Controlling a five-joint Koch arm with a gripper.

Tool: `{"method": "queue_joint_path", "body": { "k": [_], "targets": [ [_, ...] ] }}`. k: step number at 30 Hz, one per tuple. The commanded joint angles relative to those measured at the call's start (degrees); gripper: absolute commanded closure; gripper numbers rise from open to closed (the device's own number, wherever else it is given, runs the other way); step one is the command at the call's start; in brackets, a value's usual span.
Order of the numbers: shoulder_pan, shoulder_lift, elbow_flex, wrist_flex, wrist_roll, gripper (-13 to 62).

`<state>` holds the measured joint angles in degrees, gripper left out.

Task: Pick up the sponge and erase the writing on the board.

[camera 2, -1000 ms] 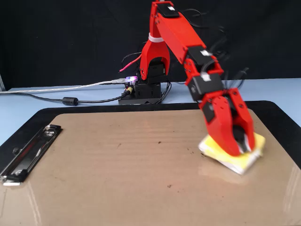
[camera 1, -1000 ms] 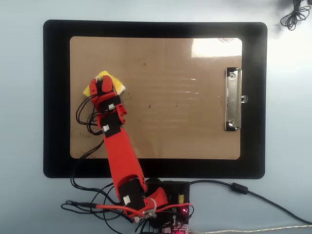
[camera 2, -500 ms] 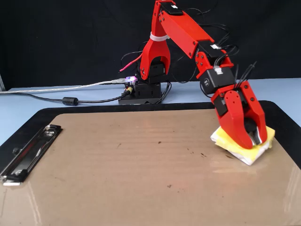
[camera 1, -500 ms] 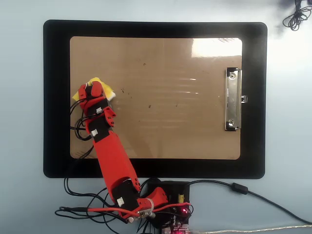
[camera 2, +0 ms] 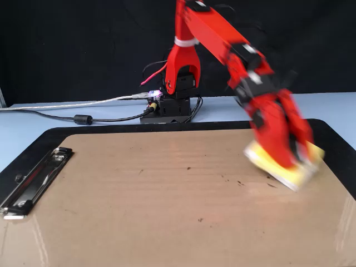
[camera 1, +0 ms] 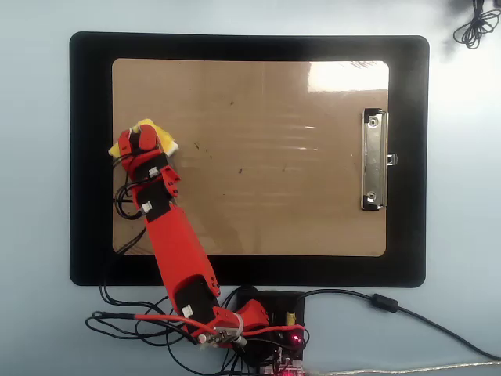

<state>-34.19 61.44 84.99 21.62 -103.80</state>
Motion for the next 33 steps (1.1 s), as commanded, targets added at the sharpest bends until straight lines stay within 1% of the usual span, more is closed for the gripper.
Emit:
{"method": "queue_joint_path", "body": {
  "k": [1, 3, 5, 7, 9, 11, 15, 17, 20, 23, 26, 29, 33],
  "targets": [
    [-0.62, 0.18, 1.76, 1.58, 0.53, 57.5],
    [-0.79, 5.19, 7.03, 3.96, 0.26, 57.5],
    [-0.97, 14.68, 15.64, 5.71, 0.09, 57.5],
    [-0.97, 21.36, 22.68, 5.89, 0.09, 57.5],
    [-1.32, 23.99, 25.49, 5.71, 0.09, 57.5],
    [-1.41, 21.01, 24.08, 4.83, 0.18, 57.5],
    [-0.97, 6.59, 9.14, 2.81, 0.53, 57.5],
    [-0.88, 2.72, 3.87, 2.99, 0.53, 57.5],
    [-0.88, 5.80, 6.15, 4.22, 0.53, 57.5],
    [-1.41, 18.19, 18.37, 6.24, 0.00, 57.5],
    [-1.67, 28.04, 28.83, 6.42, 0.00, 57.5],
    [-3.16, 27.16, 28.04, 6.15, -0.53, 57.5],
    [-4.57, 14.68, 15.73, 6.15, -0.88, 57.5]
  ]
}}
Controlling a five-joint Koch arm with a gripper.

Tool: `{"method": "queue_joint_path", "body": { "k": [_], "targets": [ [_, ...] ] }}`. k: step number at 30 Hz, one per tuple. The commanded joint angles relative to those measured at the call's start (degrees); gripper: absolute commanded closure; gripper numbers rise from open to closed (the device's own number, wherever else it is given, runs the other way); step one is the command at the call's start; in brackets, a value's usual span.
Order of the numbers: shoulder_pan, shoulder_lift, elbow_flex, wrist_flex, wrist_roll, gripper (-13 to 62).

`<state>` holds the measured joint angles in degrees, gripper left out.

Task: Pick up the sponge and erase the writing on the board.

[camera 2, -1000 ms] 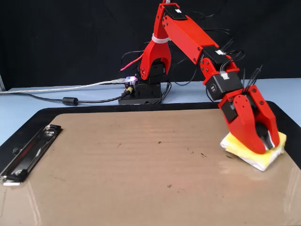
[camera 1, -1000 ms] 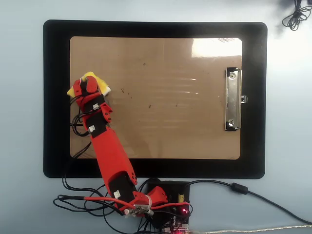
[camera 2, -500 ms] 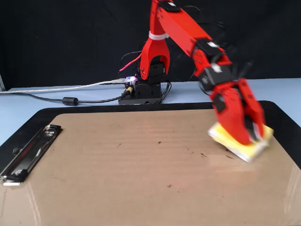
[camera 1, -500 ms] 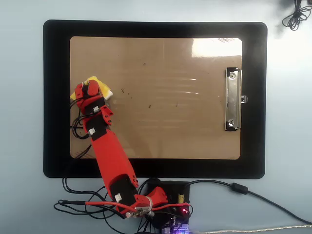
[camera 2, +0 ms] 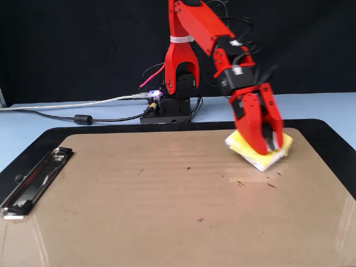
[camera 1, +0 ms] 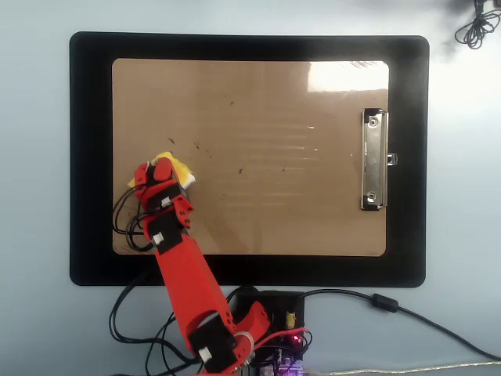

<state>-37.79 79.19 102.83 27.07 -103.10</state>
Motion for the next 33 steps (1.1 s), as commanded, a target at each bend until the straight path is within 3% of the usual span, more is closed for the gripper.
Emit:
{"method": "queue_joint_path", "body": {
  "k": [1, 9, 15, 23, 27, 30, 33],
  "targets": [
    [-0.97, -4.92, -4.13, 0.62, -1.58, 57.5],
    [-0.44, 0.62, -0.70, 2.11, -1.14, 57.5],
    [5.36, -12.13, -8.79, -4.22, 4.39, 57.5],
    [24.17, 11.07, 13.62, -5.01, 30.23, 57.5],
    [33.05, 13.18, 15.03, -6.15, 42.19, 57.5],
    [27.07, 10.11, 14.41, -10.99, 32.70, 57.5],
    [13.89, -0.88, 8.44, -15.64, 15.73, 57.5]
  ]
}}
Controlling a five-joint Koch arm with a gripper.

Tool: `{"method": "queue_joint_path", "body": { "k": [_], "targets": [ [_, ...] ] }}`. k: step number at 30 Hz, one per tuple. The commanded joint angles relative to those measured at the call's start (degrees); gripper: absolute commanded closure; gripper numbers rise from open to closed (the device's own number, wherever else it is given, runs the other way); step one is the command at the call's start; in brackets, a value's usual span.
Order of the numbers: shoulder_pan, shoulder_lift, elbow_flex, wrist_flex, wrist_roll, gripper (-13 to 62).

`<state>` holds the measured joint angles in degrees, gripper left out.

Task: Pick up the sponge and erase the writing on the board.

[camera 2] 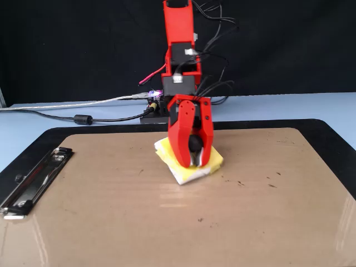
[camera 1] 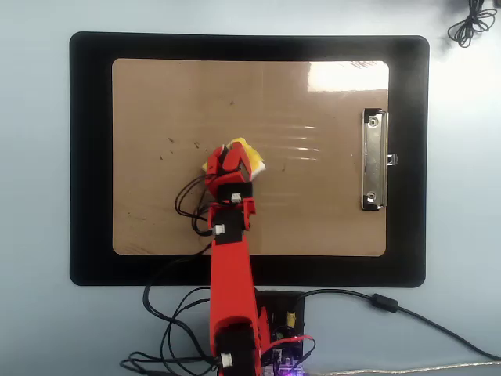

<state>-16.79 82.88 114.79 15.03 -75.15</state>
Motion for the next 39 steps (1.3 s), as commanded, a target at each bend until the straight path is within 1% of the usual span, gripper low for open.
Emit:
{"method": "queue_joint_path", "body": {
  "k": [1, 3, 5, 8, 10, 12, 15, 17, 19, 24, 25, 26, 28, 31, 34, 35, 37, 38, 39],
  "targets": [
    [-9.93, -7.73, -6.50, -3.60, -16.08, 57.5],
    [-13.62, -13.18, -13.36, -3.08, -21.01, 57.5],
    [-15.73, -17.58, -20.39, -0.09, -23.12, 57.5],
    [-15.73, -18.72, -25.22, 6.59, -23.20, 57.5],
    [-13.45, -14.33, -22.76, 11.07, -22.15, 57.5],
    [-11.07, -6.94, -15.56, 12.48, -19.34, 57.5],
    [-10.63, 5.62, -2.81, 13.10, -14.33, 57.5],
    [-10.90, 9.84, 2.11, 12.48, -14.41, 57.5],
    [-11.16, 8.53, 1.32, 11.95, -14.41, 57.5],
    [-11.51, -14.94, -19.16, 6.42, -14.41, 57.5],
    [-11.69, -18.90, -24.26, 6.77, -14.41, 57.5],
    [-11.87, -19.60, -26.81, 6.94, -14.50, 57.5],
    [-11.87, -17.93, -24.79, 9.05, -14.50, 57.5],
    [-12.74, -4.66, -13.89, 14.33, -14.68, 57.5],
    [-14.06, 6.50, -2.81, 15.21, -17.05, 57.5],
    [-14.59, 6.77, -1.49, 15.12, -18.28, 57.5],
    [-17.67, 3.96, -4.39, 14.50, -19.95, 57.5],
    [-19.69, 0.35, -8.17, 14.41, -20.74, 57.5],
    [-21.09, -5.54, -13.45, 14.59, -21.97, 57.5]
  ]
}}
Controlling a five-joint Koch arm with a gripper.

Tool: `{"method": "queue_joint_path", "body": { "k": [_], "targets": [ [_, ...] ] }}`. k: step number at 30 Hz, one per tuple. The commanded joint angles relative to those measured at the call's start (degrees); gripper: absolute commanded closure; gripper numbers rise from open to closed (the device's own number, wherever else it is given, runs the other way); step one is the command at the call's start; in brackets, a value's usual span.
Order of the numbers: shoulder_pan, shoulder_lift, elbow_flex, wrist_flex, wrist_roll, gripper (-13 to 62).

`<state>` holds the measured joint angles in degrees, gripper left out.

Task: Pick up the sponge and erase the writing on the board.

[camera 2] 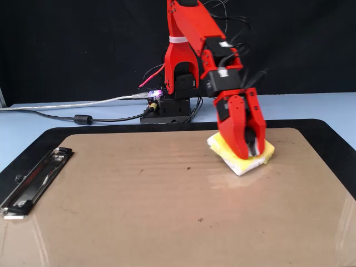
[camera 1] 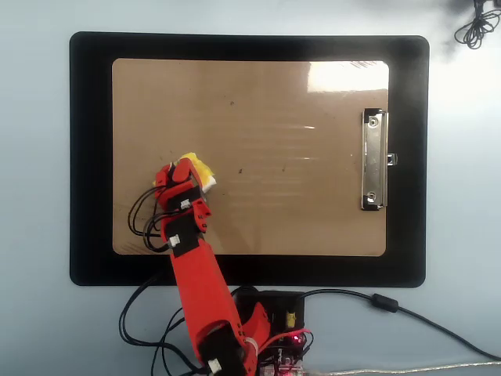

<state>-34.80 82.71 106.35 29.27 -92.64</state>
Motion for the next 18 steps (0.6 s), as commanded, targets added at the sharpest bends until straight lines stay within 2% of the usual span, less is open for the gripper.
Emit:
{"method": "queue_joint_path", "body": {
  "k": [1, 4, 6, 13, 18],
  "targets": [
    [-3.25, -9.32, -8.96, 0.35, -5.71, 57.5],
    [-3.60, -17.31, -18.28, 0.53, -7.82, 57.5],
    [-3.25, -16.87, -19.07, 1.49, -7.82, 57.5],
    [1.49, 5.98, 2.37, 5.71, -1.23, 57.5],
    [14.15, 8.26, 8.44, -1.14, 15.91, 57.5]
  ]
}}
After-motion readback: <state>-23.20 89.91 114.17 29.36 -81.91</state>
